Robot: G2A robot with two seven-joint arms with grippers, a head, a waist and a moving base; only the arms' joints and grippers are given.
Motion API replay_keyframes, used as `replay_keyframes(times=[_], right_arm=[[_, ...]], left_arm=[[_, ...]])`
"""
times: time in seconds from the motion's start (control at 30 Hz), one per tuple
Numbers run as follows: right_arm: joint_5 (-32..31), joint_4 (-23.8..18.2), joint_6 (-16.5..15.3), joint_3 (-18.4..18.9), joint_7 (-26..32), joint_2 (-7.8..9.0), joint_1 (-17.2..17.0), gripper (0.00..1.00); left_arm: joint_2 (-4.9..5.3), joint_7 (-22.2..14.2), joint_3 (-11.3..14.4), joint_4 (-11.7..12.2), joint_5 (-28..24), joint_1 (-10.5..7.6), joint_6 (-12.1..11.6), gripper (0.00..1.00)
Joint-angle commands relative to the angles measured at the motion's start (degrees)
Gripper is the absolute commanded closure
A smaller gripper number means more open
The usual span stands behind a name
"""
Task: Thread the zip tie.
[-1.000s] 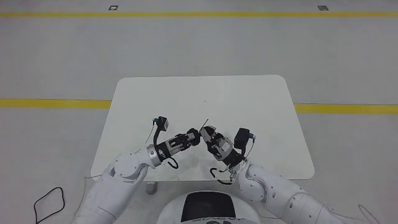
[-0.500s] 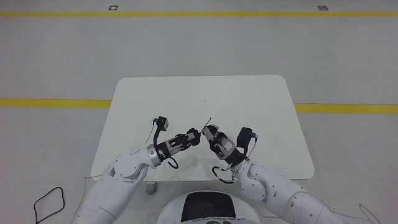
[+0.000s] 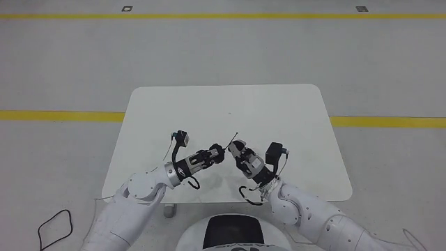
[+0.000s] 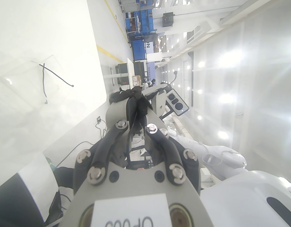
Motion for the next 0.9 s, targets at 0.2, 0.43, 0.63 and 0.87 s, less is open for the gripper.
replay_keyframes(times=[0.2, 0.43, 0.63, 0.87], right_arm=[[0.0, 0.1, 0.0, -0.1, 0.8, -0.12, -0.1, 1.00], [0.0, 0.3, 0.0, -0.3, 1.2, -0.20, -0.1, 1.00], [0.0, 0.4, 0.0, -0.5, 1.2, -0.23, -0.1, 1.00], [-0.7, 0.0, 0.0, -0.4, -0.2, 0.21, -0.9, 0.00]], left_arm=[[0.00, 0.0, 0.0, 0.0, 0.0, 0.00, 0.0, 1.00], [0.00, 0.0, 0.0, 0.0, 0.0, 0.00, 0.0, 1.00], [0.00, 0.0, 0.0, 0.0, 0.0, 0.00, 0.0, 1.00], [0.00, 0.0, 0.0, 0.0, 0.0, 0.00, 0.0, 1.00]])
